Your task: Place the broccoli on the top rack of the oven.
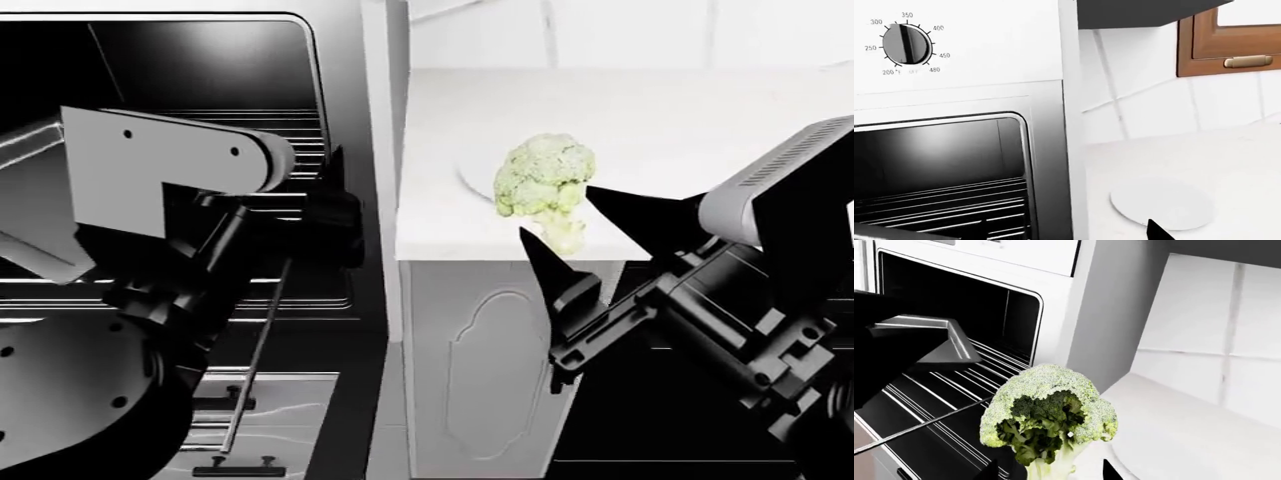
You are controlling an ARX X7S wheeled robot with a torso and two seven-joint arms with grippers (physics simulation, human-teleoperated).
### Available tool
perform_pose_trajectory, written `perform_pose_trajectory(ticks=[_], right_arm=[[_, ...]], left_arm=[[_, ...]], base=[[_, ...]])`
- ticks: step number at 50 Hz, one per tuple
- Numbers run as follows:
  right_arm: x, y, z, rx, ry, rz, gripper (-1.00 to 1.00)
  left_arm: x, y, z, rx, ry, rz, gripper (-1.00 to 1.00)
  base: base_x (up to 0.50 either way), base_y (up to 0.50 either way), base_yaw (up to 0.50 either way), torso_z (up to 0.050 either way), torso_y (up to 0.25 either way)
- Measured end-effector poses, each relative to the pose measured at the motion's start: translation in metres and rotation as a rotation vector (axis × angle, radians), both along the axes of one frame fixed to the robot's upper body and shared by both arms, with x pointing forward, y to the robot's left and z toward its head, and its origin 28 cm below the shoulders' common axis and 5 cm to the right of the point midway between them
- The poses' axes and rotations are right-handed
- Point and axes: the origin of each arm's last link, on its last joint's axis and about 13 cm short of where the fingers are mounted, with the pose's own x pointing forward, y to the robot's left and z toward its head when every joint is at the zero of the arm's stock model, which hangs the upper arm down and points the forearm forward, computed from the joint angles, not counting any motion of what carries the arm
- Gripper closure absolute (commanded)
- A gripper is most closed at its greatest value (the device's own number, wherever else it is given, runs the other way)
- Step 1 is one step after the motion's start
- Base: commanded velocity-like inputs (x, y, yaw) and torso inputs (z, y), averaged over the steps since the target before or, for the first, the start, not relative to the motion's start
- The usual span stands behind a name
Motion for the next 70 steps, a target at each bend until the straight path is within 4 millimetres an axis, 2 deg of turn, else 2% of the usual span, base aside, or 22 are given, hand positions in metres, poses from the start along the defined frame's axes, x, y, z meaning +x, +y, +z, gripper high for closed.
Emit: perform_pose_trajectory(ticks=[70], right_arm=[[0.0015, 0.0028, 0.0092, -0.040, 0.017, 0.019, 1.00]], left_arm=[[-0.0014, 0.0030, 0.0044, 0.005, -0.002, 0.004, -1.00]], base=[[0.00, 0.34, 0.00, 0.000, 0.000]])
